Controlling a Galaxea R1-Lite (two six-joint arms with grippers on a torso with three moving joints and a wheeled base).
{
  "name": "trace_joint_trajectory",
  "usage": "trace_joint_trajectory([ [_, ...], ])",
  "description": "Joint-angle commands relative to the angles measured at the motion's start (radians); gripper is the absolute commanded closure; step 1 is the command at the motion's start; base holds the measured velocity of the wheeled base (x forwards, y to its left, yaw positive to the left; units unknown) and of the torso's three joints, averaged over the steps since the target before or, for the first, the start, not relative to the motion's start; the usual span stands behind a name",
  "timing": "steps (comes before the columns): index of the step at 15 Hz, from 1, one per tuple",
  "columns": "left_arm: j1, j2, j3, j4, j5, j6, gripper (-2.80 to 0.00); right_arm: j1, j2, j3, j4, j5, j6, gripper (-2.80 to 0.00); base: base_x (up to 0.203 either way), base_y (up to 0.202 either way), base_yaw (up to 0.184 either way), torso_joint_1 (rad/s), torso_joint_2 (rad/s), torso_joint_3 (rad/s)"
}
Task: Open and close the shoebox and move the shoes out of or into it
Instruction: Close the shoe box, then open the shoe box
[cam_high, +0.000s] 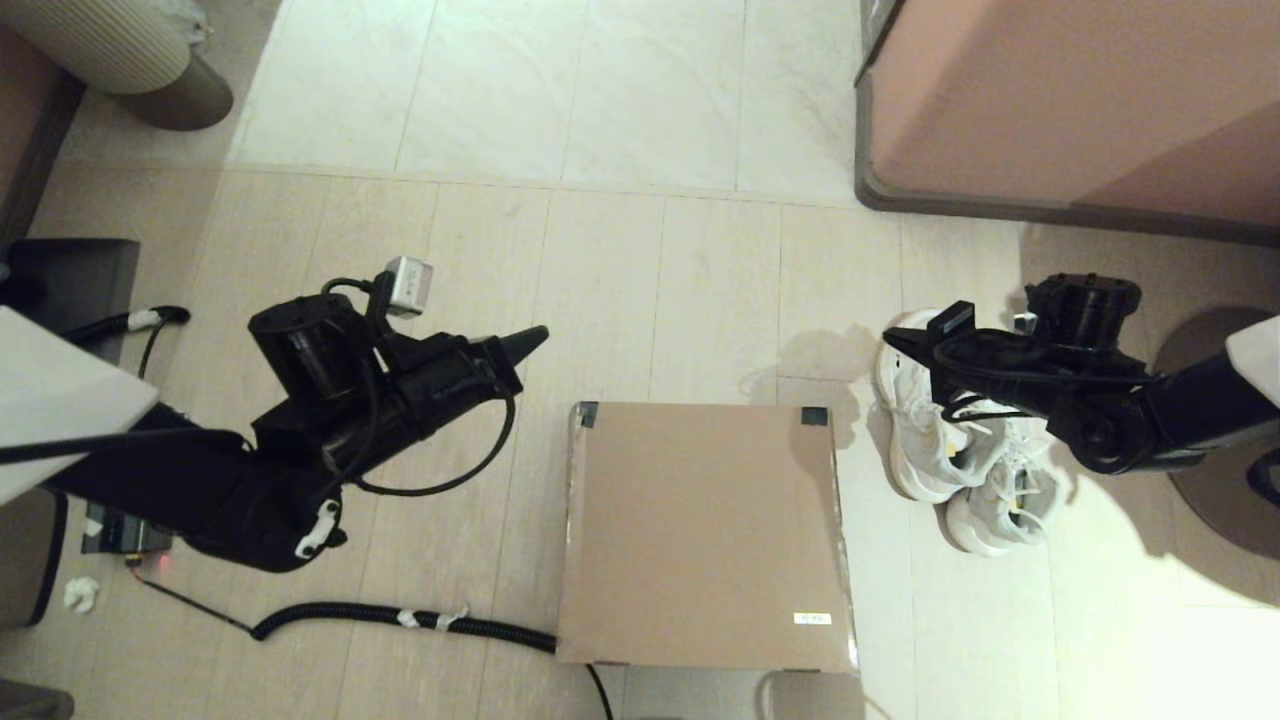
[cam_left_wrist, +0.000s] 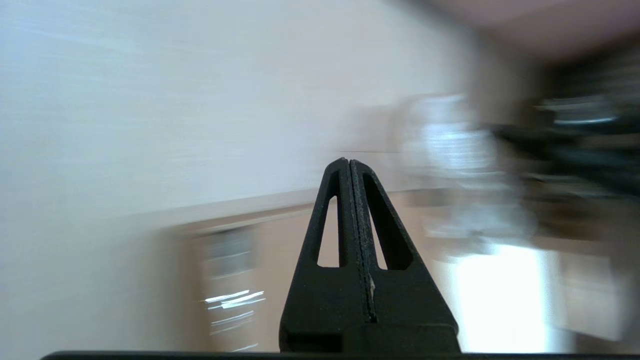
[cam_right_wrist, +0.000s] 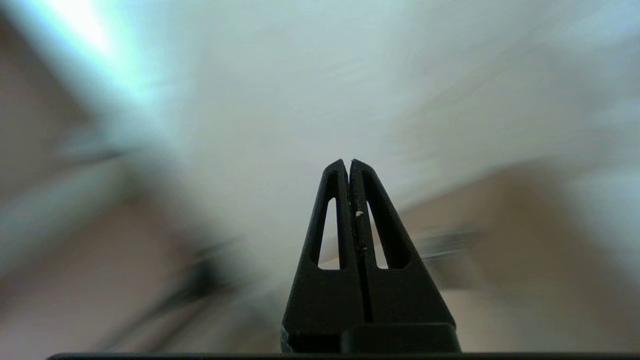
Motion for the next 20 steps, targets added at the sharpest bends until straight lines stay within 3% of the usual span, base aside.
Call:
trace_joint_trajectory([
  [1,0.002,-0.023,0.07,-0.003,0.135,0.145,0.0,0.023,-0.063,0.005,0.226,-0.294,-0.322,0.0,0.0,0.0,0.0,0.0,0.0,0.0],
  [2,0.01,-0.025,0.133,-0.001,0.19,0.227,0.0,0.043,-0.112,0.029,0.313,-0.397,-0.456,0.0,0.0,0.0,0.0,0.0,0.0,0.0],
  [3,0.016,-0.022,0.197,0.0,0.233,0.28,0.0,0.055,-0.162,0.081,0.36,-0.436,-0.547,0.0,0.0,0.0,0.0,0.0,0.0,0.0],
  [5,0.021,-0.006,0.318,-0.007,0.272,0.316,0.0,0.086,-0.224,0.206,0.397,-0.469,-0.679,0.0,0.0,0.0,0.0,0.0,0.0,0.0],
  [7,0.017,0.034,0.413,-0.021,0.282,0.318,0.0,0.118,-0.238,0.307,0.397,-0.478,-0.714,0.0,0.0,0.0,0.0,0.0,0.0,0.0],
  [9,0.015,0.113,0.427,-0.028,0.287,0.318,0.0,0.168,-0.216,0.371,0.375,-0.478,-0.722,0.0,0.0,0.0,0.0,0.0,0.0,0.0],
  [16,0.007,0.383,0.07,-0.007,0.317,0.32,0.0,0.227,0.09,0.347,0.041,-0.51,-0.774,0.0,0.0,0.0,0.0,0.0,0.0,0.0],
  [20,-0.018,0.463,-0.065,0.064,0.332,0.32,0.0,0.229,0.139,0.334,-0.016,-0.52,-0.796,0.0,0.0,0.0,0.0,0.0,0.0,0.0],
])
